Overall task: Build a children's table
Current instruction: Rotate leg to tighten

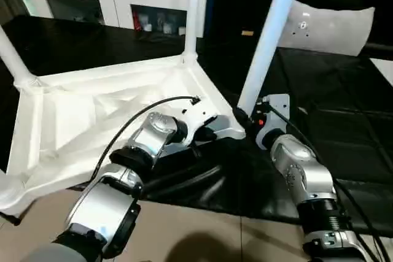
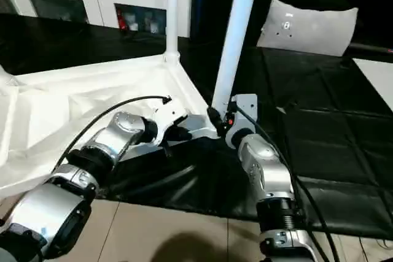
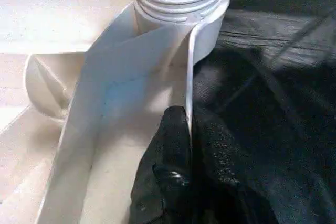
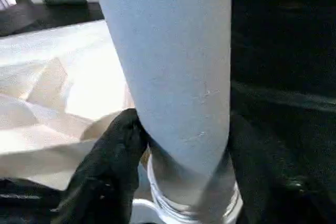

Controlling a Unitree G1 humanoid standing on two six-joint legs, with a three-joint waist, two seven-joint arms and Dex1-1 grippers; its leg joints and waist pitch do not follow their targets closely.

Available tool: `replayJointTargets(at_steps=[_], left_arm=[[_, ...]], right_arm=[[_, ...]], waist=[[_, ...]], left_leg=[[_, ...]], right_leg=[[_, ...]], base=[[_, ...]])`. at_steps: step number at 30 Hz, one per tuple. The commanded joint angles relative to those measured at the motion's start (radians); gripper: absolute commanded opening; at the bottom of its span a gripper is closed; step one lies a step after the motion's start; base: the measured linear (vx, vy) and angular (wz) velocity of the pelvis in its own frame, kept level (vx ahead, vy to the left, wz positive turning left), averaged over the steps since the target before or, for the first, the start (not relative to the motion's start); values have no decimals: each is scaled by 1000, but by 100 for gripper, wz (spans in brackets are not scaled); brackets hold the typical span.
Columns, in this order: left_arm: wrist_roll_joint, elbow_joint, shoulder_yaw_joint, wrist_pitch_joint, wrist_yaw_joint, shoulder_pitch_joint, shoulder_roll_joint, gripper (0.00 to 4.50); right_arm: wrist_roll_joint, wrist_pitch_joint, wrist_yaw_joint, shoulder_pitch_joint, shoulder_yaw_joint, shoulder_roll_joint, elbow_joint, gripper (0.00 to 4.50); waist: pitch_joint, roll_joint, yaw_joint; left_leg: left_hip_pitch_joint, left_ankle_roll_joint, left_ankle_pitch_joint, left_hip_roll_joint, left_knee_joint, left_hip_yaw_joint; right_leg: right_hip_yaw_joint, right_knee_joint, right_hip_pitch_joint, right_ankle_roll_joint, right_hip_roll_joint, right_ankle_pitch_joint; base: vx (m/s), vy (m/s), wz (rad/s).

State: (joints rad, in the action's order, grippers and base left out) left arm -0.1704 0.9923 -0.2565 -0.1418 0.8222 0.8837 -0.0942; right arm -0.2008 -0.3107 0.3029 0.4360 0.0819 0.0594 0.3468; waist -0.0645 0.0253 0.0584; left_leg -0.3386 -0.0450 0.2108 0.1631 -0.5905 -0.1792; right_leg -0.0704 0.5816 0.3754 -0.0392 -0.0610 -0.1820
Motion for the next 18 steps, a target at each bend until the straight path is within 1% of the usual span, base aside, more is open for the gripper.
replayJointTargets(at_steps=[1, 2, 3, 4, 5, 6, 7, 8, 9, 10, 11, 12, 13, 14, 15, 16, 17, 18], left_arm=[[-14, -20, -15, 20, -38, 12, 8, 0], [-12, -24, -16, 33, -16, -2, -8, 0], [-12, -25, -16, 33, -14, -3, -9, 0], [-9, -28, -15, 41, -2, -10, -17, 0], [-9, -28, -15, 41, -2, -10, -17, 0], [-8, -43, -22, 74, 49, -33, -47, 0], [-9, -52, -27, 84, 77, -45, -65, 0], [-10, -58, -30, 90, 94, -52, -76, 0], [-5, -66, -35, 106, 132, -65, -95, 0], [-1, -72, -38, 117, 158, -73, -108, 0], [6, -81, -48, 166, 213, -86, -129, 0], [5, -89, -60, 183, 268, -99, -157, 0], [5, -90, -61, 184, 272, -100, -159, 0], [6, -94, -74, 236, 325, -107, -180, 0], [6, -94, -74, 238, 328, -108, -181, 0], [15, -106, -82, 263, 378, -116, -196, 0], [43, -136, -86, 275, 466, -130, -215, 0], [50, -144, -88, 273, 489, -132, -220, 0]], right_arm=[[-33, -14, 66, -38, -51, -25, -6, 290], [-39, 13, 95, -54, -40, 0, -23, 294], [-40, 15, 97, -55, -40, 1, -24, 305], [-41, 26, 120, -63, -39, 16, -36, 320], [-41, 26, 120, -63, -39, 16, -36, 331], [-51, 39, 205, -89, -47, 67, -79, 331], [-53, 31, 239, -100, -48, 97, -96, 341], [-54, 25, 258, -107, -49, 117, -107, 341], [-64, 26, 308, -117, -54, 151, -126, 350], [-70, 28, 344, -124, -58, 175, -140, 374], [-76, 33, 402, -130, -69, 214, -153, 379], [-76, 52, 496, -137, -94, 275, -165, 383], [-76, 54, 504, -138, -96, 281, -166, 390], [-66, 79, 558, -137, -112, 318, -162, 401], [-66, 80, 561, -137, -113, 319, -162, 401], [-52, 106, 596, -133, -125, 345, -156, 401], [-38, 144, 655, -123, -139, 380, -138, 401], [-37, 152, 673, -118, -142, 388, -132, 401]], waist=[[60, -1, 6], [66, 0, 9], [67, -1, 11], [66, -3, 13], [66, -3, 14], [67, -1, 16], [63, -1, 17], [63, -1, 13], [63, 6, 11], [62, 4, 7], [62, 4, 8], [61, 5, 6], [60, 3, 8], [59, 3, 9], [58, 1, 9], [55, 5, 10], [56, 5, 11], [55, 5, 11]], left_leg=[[1, 55, 118, 74, 79, 29], [-2, 73, 70, 73, 76, 29], [-4, 83, 51, 74, 74, 29], [-3, 99, 33, 76, 73, 26], [-4, 104, 32, 76, 71, 25], [-7, 109, 35, 77, 71, 27], [-8, 118, 53, 76, 71, 25], [-13, 114, 72, 78, 74, 29], [-13, 113, 79, 78, 74, 27], [-13, 107, 85, 78, 73, 28], [-11, 108, 93, 76, 72, 27], [-11, 107, 91, 77, 72, 25], [-10, 108, 95, 78, 71, 25], [-10, 110, 100, 78, 71, 23], [-9, 103, 113, 80, 73, 24], [-5, 94, 130, 81, 74, 23], [-7, 87, 132, 80, 74, 23], [-7, 85, 128, 82, 75, 22]], right_leg=[[64, -61, -38, -208, -113, -150], [63, -51, -43, -222, -112, -79], [62, -47, -43, -228, -112, -46], [61, -43, -40, -245, -111, -5], [60, -43, -40, -249, -111, 3], [58, -42, -46, -255, -112, 7], [57, -47, -46, -248, -110, -13], [57, -47, -49, -244, -112, -46], [56, -50, -49, -241, -112, -63], [57, -50, -48, -238, -113, -85], [56, -55, -47, -237, -112, -107], [59, -56, -47, -233, -111, -109], [58, -55, -45, -233, -109, -114], [59, -56, -43, -230, -110, -119], [59, -58, -41, -226, -110, -142], [58, -61, -35, -224, -110, -173], [58, -60, -38, -224, -112, -187], [59, -59, -38, -226, -113, -185]], base=[[51, -25, 1], [0, 0, 0], [0, 0, 0], [0, 0, 0], [0, 0, 0], [0, 0, 0], [0, 0, 0], [0, 0, 0], [0, 0, 0], [0, 0, 0], [0, 0, 0], [0, 0, 0], [0, 0, 0], [0, 0, 0], [0, 0, 0], [0, 0, 0], [0, 0, 0], [0, 0, 0]])
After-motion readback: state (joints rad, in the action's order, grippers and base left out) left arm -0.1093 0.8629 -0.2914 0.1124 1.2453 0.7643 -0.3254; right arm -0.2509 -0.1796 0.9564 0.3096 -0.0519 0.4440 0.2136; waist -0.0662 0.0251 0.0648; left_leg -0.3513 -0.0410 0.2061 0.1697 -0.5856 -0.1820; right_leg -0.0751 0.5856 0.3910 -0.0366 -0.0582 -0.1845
